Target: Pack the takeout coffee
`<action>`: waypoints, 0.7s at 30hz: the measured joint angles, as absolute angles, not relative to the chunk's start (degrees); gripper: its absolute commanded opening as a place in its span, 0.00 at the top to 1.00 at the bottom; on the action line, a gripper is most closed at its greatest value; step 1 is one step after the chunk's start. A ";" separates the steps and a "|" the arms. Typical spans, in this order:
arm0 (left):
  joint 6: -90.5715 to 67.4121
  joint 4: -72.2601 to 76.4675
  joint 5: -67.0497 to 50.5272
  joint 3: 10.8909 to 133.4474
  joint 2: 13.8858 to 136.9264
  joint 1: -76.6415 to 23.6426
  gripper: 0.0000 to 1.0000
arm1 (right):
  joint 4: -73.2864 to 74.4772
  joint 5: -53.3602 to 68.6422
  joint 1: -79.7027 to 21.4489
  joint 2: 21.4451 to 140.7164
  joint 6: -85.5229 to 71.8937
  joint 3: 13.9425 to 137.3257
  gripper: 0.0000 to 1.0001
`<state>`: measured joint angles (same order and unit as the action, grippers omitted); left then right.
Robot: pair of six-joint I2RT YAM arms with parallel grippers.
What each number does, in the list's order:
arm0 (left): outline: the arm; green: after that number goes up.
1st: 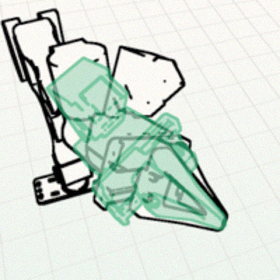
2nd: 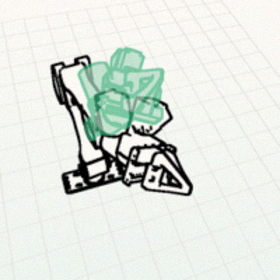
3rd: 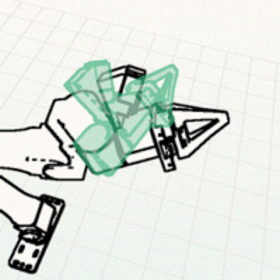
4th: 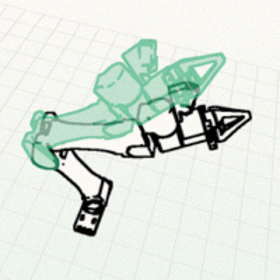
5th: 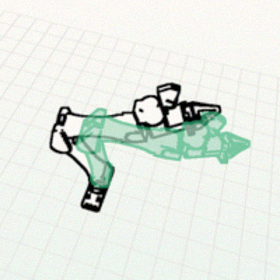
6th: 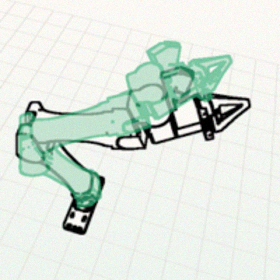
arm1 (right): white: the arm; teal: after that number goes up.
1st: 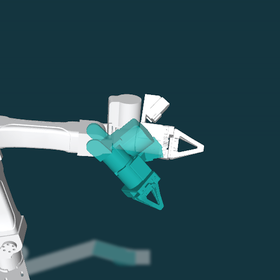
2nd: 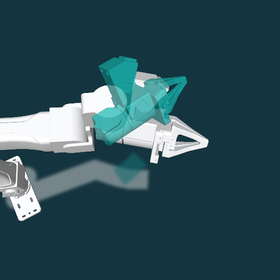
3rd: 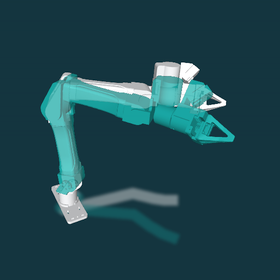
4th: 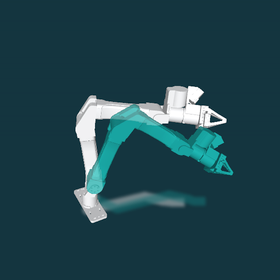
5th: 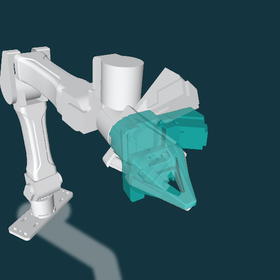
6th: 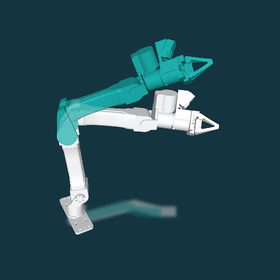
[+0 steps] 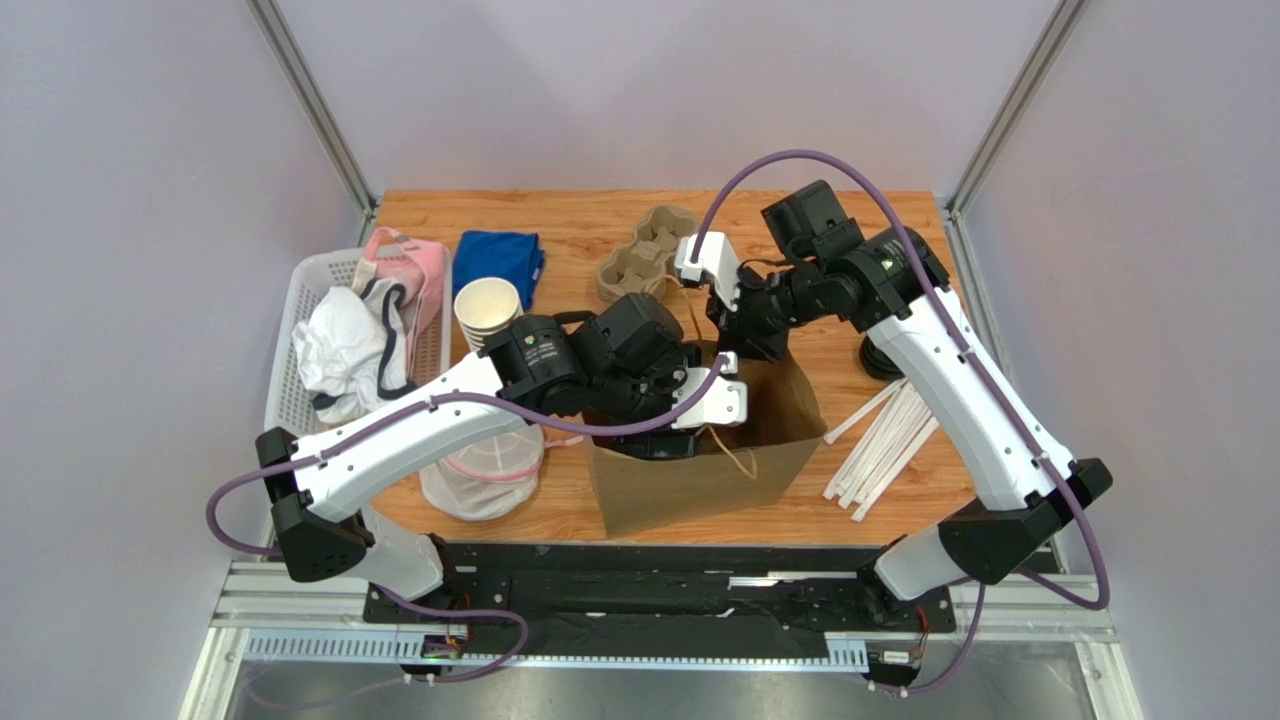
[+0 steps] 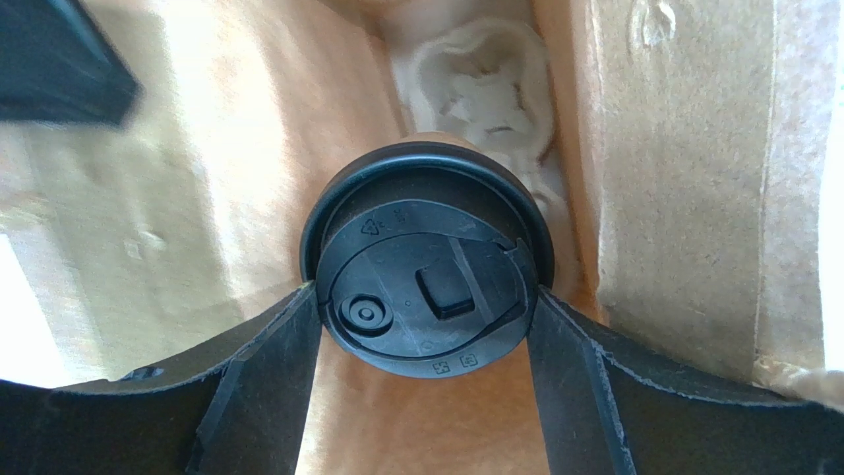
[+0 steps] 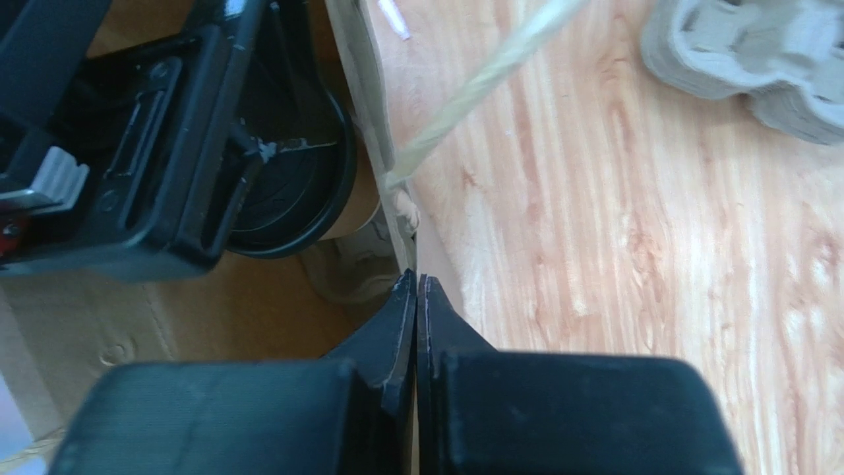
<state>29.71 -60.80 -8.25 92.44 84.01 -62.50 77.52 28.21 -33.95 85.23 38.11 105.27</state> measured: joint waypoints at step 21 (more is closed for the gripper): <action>21.89 -42.37 3.01 74.13 69.04 -59.37 1.00 | 57.60 13.78 -42.09 66.02 25.12 86.80 1.00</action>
<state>21.89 -42.37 3.01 74.13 69.04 -59.37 57.60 13.78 -42.09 66.02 25.12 86.80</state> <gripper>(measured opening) 0.782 0.007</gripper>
